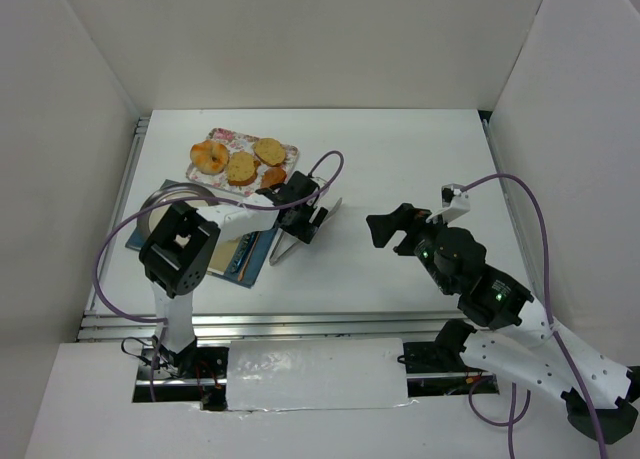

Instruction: Place the bread

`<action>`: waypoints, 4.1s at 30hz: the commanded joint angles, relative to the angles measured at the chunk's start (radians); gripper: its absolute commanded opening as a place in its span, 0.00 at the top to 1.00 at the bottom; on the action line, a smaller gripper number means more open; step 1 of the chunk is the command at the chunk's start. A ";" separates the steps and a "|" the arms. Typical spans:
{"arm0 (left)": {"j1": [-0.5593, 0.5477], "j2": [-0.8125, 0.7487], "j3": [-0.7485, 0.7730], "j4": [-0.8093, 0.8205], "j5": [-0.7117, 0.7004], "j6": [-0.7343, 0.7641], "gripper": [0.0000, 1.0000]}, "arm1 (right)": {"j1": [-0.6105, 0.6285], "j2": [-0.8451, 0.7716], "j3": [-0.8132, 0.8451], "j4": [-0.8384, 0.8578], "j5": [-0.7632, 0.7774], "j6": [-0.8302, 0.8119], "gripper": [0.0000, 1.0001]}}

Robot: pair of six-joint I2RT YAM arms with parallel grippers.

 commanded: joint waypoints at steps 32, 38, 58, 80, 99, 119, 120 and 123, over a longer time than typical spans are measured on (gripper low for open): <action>-0.002 -0.039 0.076 -0.087 -0.035 -0.027 0.31 | 0.006 -0.016 -0.004 0.013 0.011 0.000 0.00; -0.027 -0.110 0.188 -0.204 -0.026 -0.024 0.30 | 0.006 -0.011 0.001 0.010 0.014 0.000 0.00; -0.048 -0.164 0.476 -0.393 -0.294 -0.011 0.38 | 0.006 -0.004 -0.005 0.022 -0.092 0.016 0.00; 0.400 -0.024 0.576 -0.273 -0.248 -0.058 0.37 | 0.005 0.010 -0.008 0.047 -0.411 0.034 0.00; 0.536 -0.168 0.233 -0.121 -0.265 -0.101 0.31 | 0.006 -0.013 -0.044 0.105 -0.520 0.050 0.00; 0.562 -0.125 0.201 -0.090 -0.251 -0.099 0.31 | 0.005 -0.051 -0.045 0.098 -0.505 0.047 0.00; 0.569 -0.121 0.193 -0.084 -0.240 -0.096 0.32 | 0.005 -0.051 -0.045 0.098 -0.506 0.047 0.00; 0.573 -0.112 0.184 -0.077 -0.242 -0.092 0.31 | 0.006 -0.051 -0.047 0.099 -0.505 0.047 0.00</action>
